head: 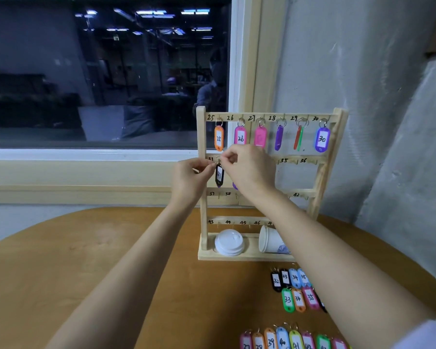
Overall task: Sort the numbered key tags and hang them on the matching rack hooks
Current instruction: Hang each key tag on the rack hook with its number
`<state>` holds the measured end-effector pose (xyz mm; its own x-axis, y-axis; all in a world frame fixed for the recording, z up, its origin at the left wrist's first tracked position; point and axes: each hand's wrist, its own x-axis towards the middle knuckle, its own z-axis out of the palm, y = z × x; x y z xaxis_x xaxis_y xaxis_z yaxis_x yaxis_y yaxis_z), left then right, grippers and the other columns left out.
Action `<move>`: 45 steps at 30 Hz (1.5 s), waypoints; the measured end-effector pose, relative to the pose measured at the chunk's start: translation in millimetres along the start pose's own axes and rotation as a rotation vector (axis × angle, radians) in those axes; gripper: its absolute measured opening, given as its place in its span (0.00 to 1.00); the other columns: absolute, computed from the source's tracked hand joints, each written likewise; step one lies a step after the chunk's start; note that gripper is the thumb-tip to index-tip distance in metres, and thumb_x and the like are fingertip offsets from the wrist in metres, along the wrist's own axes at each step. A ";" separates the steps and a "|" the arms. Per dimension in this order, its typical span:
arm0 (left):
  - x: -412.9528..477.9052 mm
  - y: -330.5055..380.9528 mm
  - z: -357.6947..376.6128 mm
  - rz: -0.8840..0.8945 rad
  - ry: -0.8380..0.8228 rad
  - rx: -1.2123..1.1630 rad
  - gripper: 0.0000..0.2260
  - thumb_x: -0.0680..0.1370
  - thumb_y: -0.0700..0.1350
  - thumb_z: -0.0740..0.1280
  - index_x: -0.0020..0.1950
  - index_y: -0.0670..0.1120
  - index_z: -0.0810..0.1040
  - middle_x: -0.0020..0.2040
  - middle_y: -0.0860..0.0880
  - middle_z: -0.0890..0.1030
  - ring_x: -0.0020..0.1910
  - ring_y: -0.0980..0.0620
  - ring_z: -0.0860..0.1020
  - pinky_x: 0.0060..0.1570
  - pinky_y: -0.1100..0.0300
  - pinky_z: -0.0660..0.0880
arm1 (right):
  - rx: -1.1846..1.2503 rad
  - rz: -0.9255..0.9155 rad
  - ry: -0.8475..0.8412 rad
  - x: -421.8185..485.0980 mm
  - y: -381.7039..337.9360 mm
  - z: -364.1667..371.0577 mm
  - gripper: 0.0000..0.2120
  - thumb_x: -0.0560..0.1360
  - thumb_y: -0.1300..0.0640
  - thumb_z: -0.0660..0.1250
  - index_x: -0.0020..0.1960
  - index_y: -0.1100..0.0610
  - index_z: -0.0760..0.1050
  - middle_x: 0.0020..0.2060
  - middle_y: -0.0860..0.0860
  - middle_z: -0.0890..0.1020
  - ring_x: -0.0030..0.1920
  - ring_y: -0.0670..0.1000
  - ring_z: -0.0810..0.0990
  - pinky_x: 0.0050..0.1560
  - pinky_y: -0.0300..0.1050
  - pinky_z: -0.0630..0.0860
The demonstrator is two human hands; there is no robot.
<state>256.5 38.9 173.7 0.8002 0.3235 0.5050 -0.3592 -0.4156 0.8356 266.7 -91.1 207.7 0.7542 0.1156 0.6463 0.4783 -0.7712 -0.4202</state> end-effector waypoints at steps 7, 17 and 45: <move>-5.4 -2.9 -2.1 0.057 -0.028 0.078 0.04 0.76 0.44 0.69 0.41 0.49 0.82 0.35 0.52 0.81 0.31 0.60 0.73 0.38 0.58 0.74 | -0.187 -0.017 -0.041 2.1 2.1 6.4 0.08 0.76 0.52 0.63 0.45 0.49 0.81 0.39 0.46 0.83 0.42 0.51 0.80 0.37 0.43 0.76; -44.2 -27.7 -5.8 0.017 -0.072 0.148 0.04 0.76 0.46 0.68 0.45 0.49 0.83 0.30 0.56 0.77 0.27 0.63 0.72 0.30 0.69 0.65 | -0.022 -0.131 -0.053 -47.8 16.8 -20.5 0.09 0.76 0.53 0.65 0.55 0.45 0.80 0.50 0.42 0.80 0.45 0.45 0.77 0.36 0.39 0.65; -142.7 -92.2 141.2 -0.340 -0.517 0.565 0.08 0.74 0.53 0.69 0.46 0.50 0.83 0.43 0.51 0.83 0.41 0.52 0.80 0.37 0.59 0.75 | -0.092 0.333 -0.446 -168.1 184.9 4.2 0.06 0.76 0.52 0.67 0.52 0.47 0.80 0.47 0.41 0.83 0.46 0.41 0.79 0.38 0.36 0.75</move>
<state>243.3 -89.0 -5.9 0.9903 0.1347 -0.0331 0.1260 -0.7737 0.6209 230.2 -250.5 18.8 0.9845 0.0948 0.1477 0.1556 -0.8604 -0.4852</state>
